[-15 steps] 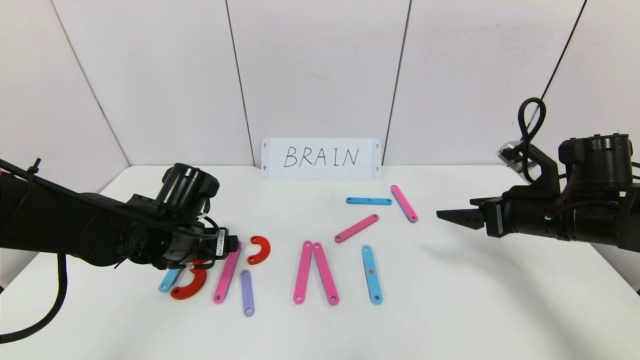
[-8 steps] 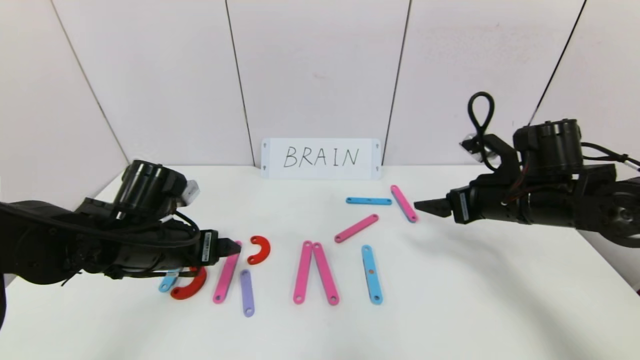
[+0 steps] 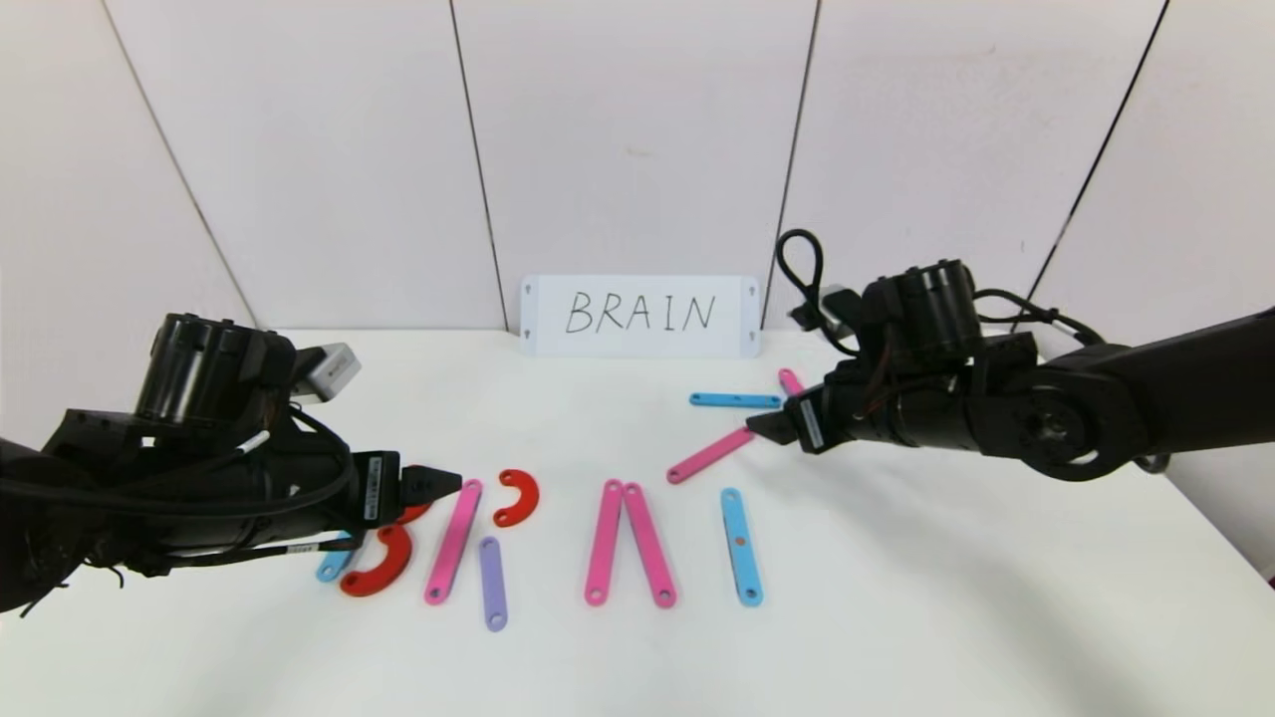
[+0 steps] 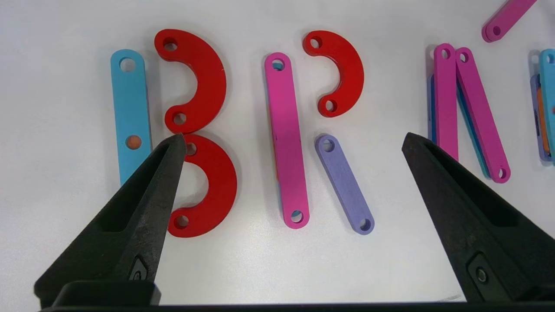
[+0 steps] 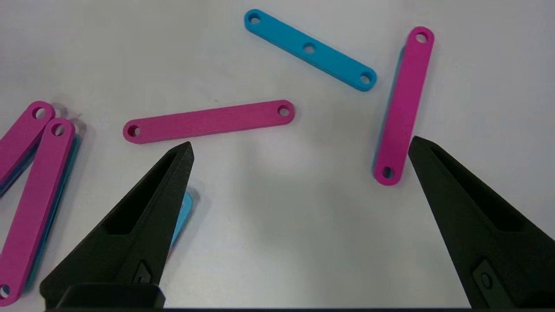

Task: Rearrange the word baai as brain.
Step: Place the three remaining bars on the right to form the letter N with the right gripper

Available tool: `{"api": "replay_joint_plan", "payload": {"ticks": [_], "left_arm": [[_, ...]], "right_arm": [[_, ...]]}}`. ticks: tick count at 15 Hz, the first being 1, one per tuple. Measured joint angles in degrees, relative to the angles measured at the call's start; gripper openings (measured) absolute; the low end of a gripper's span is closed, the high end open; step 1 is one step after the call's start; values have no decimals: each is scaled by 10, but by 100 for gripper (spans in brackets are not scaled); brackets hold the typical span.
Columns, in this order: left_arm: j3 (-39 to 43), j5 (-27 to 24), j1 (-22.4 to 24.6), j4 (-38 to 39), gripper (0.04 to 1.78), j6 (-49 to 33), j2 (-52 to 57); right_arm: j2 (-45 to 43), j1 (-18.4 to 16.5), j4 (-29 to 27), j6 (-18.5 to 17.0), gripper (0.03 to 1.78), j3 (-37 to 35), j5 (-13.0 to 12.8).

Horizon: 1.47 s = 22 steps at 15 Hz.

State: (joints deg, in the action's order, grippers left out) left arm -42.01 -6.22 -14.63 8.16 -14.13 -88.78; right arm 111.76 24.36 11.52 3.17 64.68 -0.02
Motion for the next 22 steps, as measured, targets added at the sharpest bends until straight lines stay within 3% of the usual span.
{"api": "replay_joint_plan", "payload": {"ticks": [3, 8, 11, 14, 22], "left_arm": [[1, 0, 0, 0, 174, 0, 1], [1, 0, 1, 0, 174, -1, 2], [2, 0, 1, 0, 174, -1, 1], [2, 0, 1, 0, 174, -1, -1], [5, 0, 1, 0, 174, -1, -1]], "right_arm": [[26, 32, -62, -23, 173, 39, -38], [76, 85, -84, -132, 173, 84, -123], [99, 101, -88, -159, 173, 97, -132], [122, 110, -88, -178, 173, 114, -156], [169, 119, -87, -230, 173, 172, -176]]}}
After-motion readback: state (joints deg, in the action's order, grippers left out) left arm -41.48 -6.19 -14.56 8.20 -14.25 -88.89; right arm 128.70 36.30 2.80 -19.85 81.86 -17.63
